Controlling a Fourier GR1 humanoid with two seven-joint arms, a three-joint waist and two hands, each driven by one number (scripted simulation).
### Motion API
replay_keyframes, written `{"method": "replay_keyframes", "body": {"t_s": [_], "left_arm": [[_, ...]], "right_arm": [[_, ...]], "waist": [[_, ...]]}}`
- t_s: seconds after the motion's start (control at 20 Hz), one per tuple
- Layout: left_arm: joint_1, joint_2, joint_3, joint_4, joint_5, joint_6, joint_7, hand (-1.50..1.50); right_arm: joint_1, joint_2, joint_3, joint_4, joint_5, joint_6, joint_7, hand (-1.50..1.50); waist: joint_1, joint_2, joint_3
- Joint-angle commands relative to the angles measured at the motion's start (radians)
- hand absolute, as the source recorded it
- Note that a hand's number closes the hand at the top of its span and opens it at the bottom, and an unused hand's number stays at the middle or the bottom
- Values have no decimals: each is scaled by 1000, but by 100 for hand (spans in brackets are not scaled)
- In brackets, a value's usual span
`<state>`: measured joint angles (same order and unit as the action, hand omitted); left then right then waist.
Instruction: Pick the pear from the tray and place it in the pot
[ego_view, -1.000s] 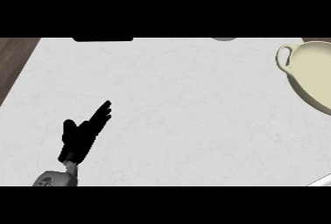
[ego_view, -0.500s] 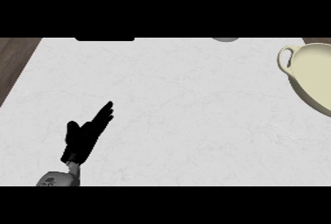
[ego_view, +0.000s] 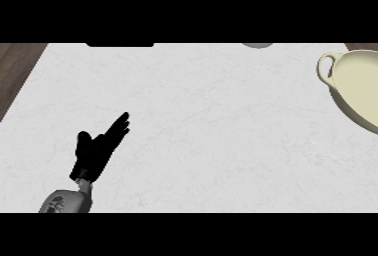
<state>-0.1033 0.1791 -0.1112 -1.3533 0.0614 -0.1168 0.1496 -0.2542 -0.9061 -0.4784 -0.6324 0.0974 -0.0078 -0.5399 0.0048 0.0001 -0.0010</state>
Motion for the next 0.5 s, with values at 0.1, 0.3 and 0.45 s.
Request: {"method": "replay_keyframes", "body": {"t_s": [0.1, 0.3, 0.45], "left_arm": [[-1, -24, -14, -8, -17, 1, -1, 0], [27, -8, -4, -50, -2, -15, 19, 0], [-17, -3, 13, -11, -4, -25, 8, 0]], "right_arm": [[-176, -53, 121, -4, 112, 0, 189, 150], [-318, -32, 220, -6, 199, 1, 336, 150], [-384, 20, 285, 68, 289, -57, 365, 150]], "waist": [[14, 3, 1], [27, 4, 1], [33, 9, 2]]}}
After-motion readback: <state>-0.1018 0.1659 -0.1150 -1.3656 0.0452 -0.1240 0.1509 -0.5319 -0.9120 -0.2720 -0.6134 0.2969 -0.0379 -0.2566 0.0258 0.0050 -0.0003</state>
